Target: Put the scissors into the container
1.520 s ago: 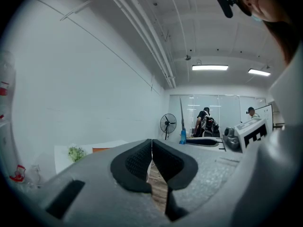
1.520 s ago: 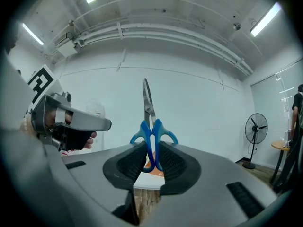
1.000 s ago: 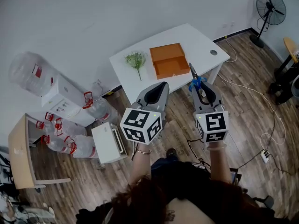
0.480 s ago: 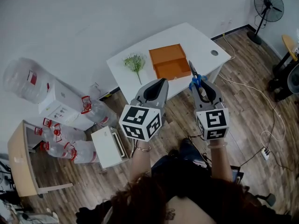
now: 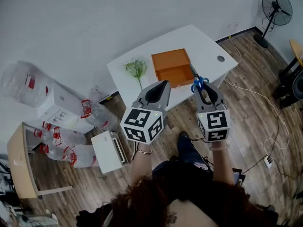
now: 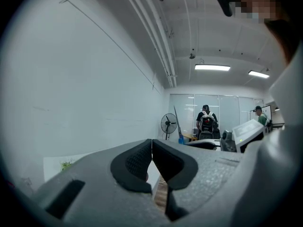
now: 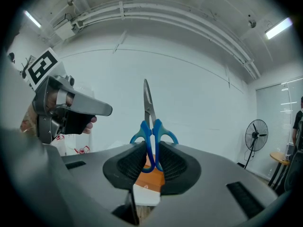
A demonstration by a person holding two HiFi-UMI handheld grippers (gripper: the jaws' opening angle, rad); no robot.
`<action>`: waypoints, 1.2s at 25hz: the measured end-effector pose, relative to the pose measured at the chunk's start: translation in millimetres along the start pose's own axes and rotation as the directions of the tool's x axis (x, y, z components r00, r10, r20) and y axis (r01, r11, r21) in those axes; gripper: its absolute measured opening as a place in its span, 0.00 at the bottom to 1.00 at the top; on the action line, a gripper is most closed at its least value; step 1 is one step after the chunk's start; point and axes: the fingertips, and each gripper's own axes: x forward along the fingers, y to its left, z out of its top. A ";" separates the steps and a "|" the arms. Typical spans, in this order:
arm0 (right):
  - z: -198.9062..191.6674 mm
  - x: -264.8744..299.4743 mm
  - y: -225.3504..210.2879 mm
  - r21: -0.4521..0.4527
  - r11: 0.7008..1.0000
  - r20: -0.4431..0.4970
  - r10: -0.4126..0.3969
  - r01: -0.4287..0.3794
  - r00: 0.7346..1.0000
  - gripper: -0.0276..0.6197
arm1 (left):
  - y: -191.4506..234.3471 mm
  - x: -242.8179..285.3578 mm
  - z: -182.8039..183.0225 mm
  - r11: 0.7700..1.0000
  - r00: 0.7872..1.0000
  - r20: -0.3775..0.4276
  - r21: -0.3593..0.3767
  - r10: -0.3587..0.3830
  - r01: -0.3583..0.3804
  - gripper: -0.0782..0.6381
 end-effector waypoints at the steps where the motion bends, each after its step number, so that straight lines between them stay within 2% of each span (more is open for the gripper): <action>1: -0.7 6.4 -3.1 -0.001 1.000 -0.001 0.004 -0.004 1.000 0.16 | 3.5 6.0 0.3 1.000 1.000 -0.002 0.000 0.003 -0.003 0.13; 12: -10.6 76.5 -35.4 -0.037 0.997 -0.050 0.062 -0.064 0.997 0.16 | 45.2 74.5 8.4 0.999 0.999 -0.008 -0.010 0.045 -0.045 0.13; 21: -26.5 128.3 -59.9 -0.103 0.985 -0.101 0.130 -0.141 0.986 0.16 | 71.2 120.7 11.6 0.994 0.994 -0.012 -0.025 0.106 -0.107 0.13; 26: -38.0 155.0 -68.0 -0.155 0.969 -0.129 0.173 -0.192 0.976 0.16 | 83.9 141.0 8.9 0.988 0.989 -0.014 -0.034 0.150 -0.150 0.13; 30: -50.1 173.7 -68.1 -0.255 0.936 -0.173 0.201 -0.241 0.964 0.16 | 89.7 151.4 7.7 0.984 0.985 -0.024 -0.030 0.173 -0.173 0.13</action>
